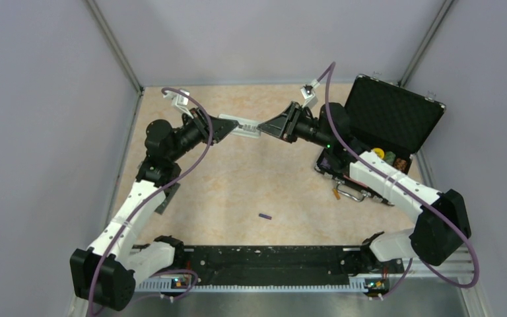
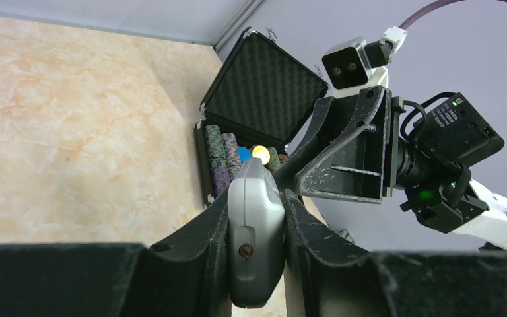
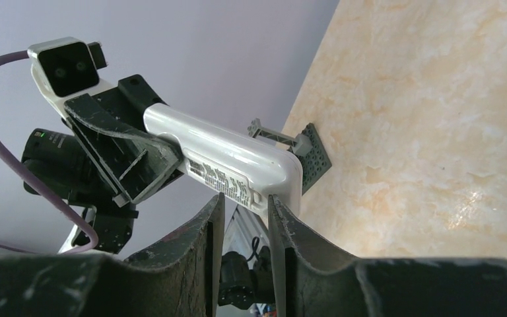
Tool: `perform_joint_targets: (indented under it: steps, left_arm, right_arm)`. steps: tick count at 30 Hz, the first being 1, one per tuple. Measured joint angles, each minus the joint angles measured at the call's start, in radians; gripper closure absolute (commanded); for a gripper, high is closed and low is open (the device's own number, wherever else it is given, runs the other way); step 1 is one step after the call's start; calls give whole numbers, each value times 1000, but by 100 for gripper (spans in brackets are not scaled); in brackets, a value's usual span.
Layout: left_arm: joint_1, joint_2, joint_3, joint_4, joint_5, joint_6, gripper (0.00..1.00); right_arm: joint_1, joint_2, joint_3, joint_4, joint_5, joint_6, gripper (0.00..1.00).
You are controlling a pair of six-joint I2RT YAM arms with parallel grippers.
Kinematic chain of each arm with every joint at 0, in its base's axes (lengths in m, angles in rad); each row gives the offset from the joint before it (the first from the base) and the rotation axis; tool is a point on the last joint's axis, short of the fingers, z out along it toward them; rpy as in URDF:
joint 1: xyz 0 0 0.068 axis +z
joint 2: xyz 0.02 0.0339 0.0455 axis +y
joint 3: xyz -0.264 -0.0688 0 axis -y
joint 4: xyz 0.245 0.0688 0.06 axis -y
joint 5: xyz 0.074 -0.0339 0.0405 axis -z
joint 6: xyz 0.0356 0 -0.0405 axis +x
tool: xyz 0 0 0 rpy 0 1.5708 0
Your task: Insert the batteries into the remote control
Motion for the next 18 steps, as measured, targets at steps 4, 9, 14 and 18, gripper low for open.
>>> perform_joint_targets:
  steps: [4, 9, 14, 18]
  left_arm:
    - [0, 0, 0, 0, 0, 3, 100]
    - [-2, 0, 0, 0, 0, 3, 100]
    - [-11, 1, 0, -1, -11, 3, 100]
    - [-24, 22, 0, -31, -46, -2, 100]
  right_arm:
    - [0, 0, 0, -7, 6, -2, 71]
    - [0, 0, 0, -8, 4, -4, 87]
    - [3, 2, 0, -6, 2, -8, 87]
    - [4, 6, 1, -35, 12, -17, 78]
